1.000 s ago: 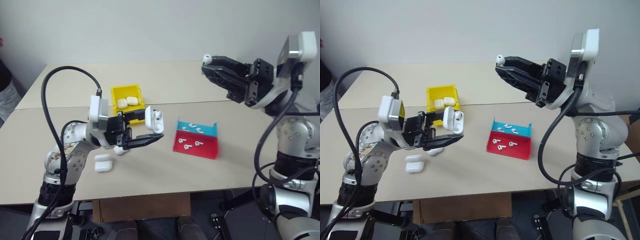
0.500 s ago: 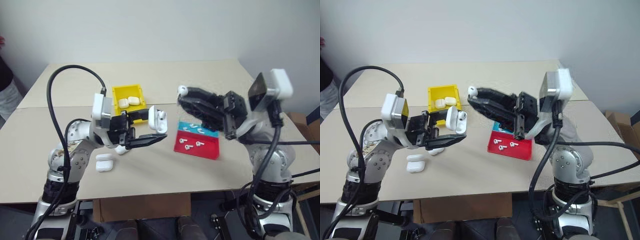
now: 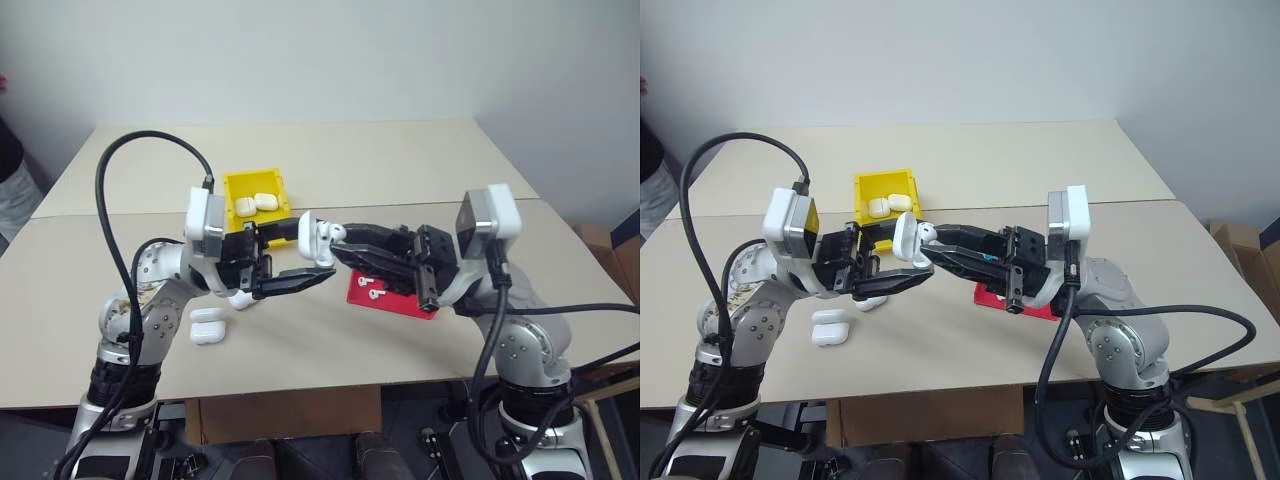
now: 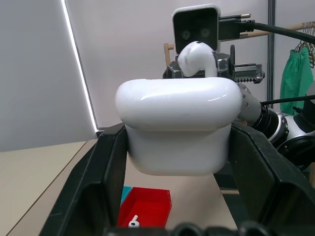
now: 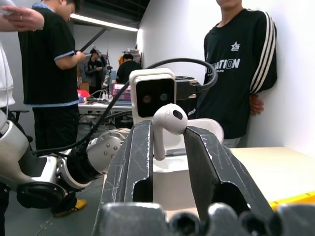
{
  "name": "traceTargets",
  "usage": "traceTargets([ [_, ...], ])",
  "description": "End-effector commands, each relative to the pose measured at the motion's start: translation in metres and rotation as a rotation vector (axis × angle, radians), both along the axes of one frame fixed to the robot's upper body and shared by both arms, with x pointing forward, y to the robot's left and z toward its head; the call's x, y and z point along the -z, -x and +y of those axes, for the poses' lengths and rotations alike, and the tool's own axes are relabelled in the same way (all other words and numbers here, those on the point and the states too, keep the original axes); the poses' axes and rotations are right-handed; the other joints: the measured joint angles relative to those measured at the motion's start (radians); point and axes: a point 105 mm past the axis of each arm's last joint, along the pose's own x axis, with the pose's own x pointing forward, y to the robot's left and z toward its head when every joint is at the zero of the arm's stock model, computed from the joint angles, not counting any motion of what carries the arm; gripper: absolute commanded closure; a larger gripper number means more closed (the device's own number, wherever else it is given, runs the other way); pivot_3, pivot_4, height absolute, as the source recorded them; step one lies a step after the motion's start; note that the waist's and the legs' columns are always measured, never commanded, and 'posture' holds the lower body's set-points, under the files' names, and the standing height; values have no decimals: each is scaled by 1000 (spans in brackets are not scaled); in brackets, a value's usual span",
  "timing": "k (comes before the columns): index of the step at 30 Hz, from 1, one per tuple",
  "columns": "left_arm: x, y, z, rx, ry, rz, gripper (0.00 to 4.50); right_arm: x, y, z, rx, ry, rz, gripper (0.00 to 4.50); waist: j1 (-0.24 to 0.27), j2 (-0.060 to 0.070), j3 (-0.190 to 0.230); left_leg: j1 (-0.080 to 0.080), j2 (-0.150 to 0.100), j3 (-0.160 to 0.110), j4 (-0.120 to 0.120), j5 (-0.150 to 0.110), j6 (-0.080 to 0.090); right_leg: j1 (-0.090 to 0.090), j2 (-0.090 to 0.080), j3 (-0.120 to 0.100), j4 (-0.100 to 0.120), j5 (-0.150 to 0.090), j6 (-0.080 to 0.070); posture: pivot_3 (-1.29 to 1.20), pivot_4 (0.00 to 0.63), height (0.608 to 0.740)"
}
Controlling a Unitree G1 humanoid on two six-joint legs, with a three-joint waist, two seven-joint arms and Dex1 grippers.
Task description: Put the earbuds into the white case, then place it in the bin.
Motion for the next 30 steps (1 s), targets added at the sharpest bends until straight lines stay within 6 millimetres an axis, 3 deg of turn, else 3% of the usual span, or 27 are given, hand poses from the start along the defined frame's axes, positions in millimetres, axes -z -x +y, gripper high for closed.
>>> traceTargets([
  [1, -8, 8, -3, 22, 7, -53, 1708, -6, 7, -1, 7, -11, -55, 3332, 0, 0, 0, 0, 0, 0, 0, 0, 0, 0, 0, 0, 0, 0, 0, 0, 150, 740],
  [26, -4, 8, -4, 8, 9, -53, 1708, 3, 7, 1, 6, 22, -65, 3332, 0, 0, 0, 0, 0, 0, 0, 0, 0, 0, 0, 0, 0, -1, 2, 0, 150, 740],
  [30, -3, 8, -4, 5, 7, -53, 1708, 7, 6, 2, 28, 43, -87, 2432, 0, 0, 0, 0, 0, 0, 0, 0, 0, 0, 0, 0, 0, -1, 2, 0, 150, 740],
])
